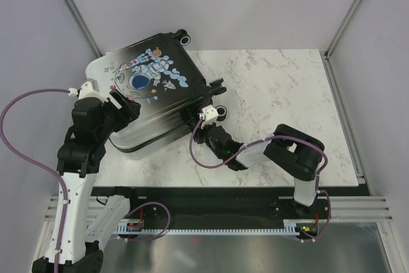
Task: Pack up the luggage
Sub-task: Zip the luggage at the center of the board.
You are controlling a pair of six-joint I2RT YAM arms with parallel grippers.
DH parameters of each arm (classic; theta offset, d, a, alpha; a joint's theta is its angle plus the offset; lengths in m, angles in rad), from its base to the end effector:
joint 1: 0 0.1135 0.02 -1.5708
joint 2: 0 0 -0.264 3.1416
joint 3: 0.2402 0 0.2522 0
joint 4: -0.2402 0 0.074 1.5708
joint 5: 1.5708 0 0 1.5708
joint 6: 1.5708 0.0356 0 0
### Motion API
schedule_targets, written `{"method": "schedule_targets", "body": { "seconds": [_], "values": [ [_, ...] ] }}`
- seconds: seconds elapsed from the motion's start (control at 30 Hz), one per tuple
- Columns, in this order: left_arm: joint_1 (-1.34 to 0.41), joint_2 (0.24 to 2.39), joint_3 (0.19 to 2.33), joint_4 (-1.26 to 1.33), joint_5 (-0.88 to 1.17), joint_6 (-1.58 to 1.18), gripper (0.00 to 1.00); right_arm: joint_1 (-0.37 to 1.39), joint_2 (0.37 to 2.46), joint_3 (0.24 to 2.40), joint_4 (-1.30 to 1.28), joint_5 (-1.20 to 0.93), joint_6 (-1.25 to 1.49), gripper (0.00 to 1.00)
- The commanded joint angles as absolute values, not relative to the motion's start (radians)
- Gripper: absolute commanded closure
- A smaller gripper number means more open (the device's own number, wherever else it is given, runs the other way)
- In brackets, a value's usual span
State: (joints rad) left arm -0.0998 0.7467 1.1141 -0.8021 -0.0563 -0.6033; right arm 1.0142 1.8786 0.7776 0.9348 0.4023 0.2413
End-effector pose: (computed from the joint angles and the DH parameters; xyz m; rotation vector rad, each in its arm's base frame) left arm 0.1322 -0.0112 0.3907 -0.5400 1.9533 -0.3918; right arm 0.2071 0.3065 0.1562 -0.3761 1.7176 0.5752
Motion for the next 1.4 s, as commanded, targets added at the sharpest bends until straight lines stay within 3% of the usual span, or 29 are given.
{"method": "schedule_targets", "body": {
  "seconds": [0.0,0.13,0.3,0.73,1.37],
  "values": [
    [-0.097,0.732,1.173,-0.848,-0.101,-0.626,0.19,1.017,1.897,0.811,1.075,0.466,0.25,0.62],
    [-0.097,0.724,1.18,-0.877,-0.117,-0.63,0.19,1.015,1.911,0.822,1.111,0.474,0.284,0.69],
    [-0.097,0.707,1.167,-0.897,-0.129,-0.652,0.19,1.017,1.896,0.81,1.129,0.509,0.324,1.0],
    [-0.097,0.667,1.126,-0.9,-0.187,-0.638,0.2,0.939,1.694,0.664,0.96,0.595,0.255,1.0],
    [-0.097,0.67,1.074,-0.884,-0.238,-0.681,0.19,0.684,1.713,0.68,0.94,0.462,0.149,1.0]
  ]
}}
